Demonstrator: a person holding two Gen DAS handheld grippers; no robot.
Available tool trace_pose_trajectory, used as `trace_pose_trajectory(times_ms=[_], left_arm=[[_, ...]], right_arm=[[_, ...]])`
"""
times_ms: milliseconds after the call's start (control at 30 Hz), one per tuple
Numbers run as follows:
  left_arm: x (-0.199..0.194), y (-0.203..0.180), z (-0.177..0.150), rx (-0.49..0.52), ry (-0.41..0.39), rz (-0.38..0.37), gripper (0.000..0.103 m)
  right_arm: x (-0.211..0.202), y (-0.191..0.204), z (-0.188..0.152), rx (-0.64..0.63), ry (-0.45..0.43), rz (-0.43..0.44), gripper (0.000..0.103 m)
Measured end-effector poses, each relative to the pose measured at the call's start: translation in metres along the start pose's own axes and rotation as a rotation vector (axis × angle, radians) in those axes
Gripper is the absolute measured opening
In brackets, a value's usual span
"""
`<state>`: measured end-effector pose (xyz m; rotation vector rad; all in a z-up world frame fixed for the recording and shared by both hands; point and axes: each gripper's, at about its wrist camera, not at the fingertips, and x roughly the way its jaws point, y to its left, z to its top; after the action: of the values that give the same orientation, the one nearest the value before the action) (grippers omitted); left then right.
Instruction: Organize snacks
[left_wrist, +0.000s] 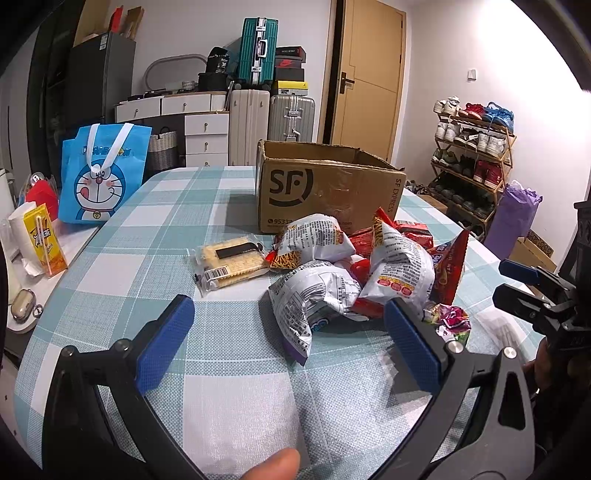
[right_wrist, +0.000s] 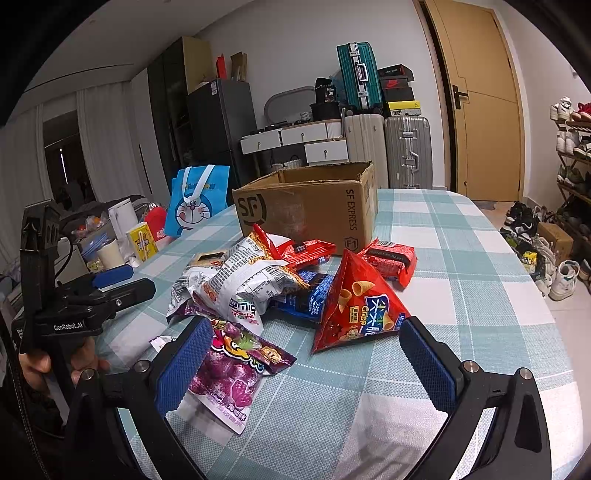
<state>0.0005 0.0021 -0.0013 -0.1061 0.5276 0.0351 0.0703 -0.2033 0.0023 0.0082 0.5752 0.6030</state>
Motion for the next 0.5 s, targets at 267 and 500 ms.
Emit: trace_pose_trajectory(times_ms=[267,500], left_arm=[[0.0004,-0.0001,-0.0003,0.0,-0.001,-0.001,0.102],[0.0005,0.0,-0.0002,0.0,0.0,-0.003,0.102]], right_arm=[[-0.0005,-0.0006,0.0,0.0,0.003,0.001,0.103],[-0.0001,-0.0003,-0.0002,-0.001,0.001,0.001,0.103]])
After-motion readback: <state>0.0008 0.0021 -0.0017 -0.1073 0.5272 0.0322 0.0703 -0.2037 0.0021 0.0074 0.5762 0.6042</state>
